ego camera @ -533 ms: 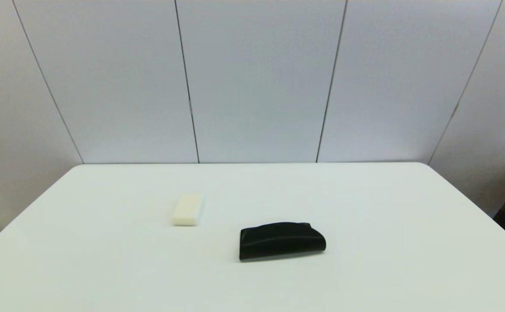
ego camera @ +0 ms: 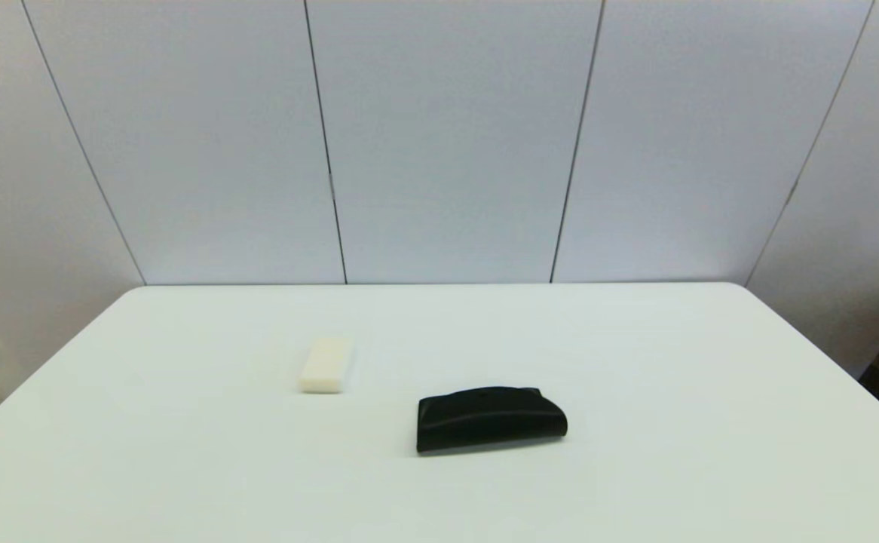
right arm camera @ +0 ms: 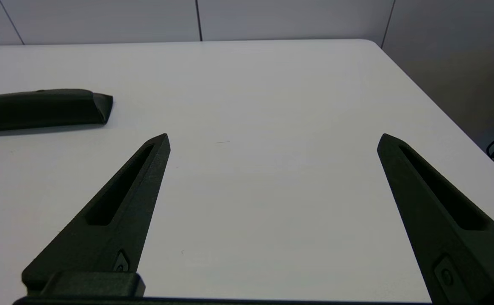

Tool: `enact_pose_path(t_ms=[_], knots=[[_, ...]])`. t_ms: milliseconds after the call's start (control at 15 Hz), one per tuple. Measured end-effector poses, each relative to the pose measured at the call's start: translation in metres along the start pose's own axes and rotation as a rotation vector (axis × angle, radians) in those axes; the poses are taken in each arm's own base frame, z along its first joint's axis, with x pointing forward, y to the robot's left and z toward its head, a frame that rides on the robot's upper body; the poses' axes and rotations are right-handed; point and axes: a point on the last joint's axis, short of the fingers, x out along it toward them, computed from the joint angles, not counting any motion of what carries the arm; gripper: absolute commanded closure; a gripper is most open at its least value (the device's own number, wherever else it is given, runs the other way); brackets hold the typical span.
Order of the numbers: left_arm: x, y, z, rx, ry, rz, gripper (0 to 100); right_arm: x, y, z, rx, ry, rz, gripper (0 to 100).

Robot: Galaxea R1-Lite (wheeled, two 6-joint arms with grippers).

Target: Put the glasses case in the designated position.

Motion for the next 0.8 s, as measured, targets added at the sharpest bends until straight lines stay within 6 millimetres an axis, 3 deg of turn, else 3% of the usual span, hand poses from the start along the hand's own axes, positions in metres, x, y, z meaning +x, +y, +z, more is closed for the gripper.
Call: enact_pose_path(t_ms=[800], knots=[[0.0,0.0,0.0,0.0,0.0,0.0,0,0.0,0.0,0.0,0.0,0.0,0.0,0]])
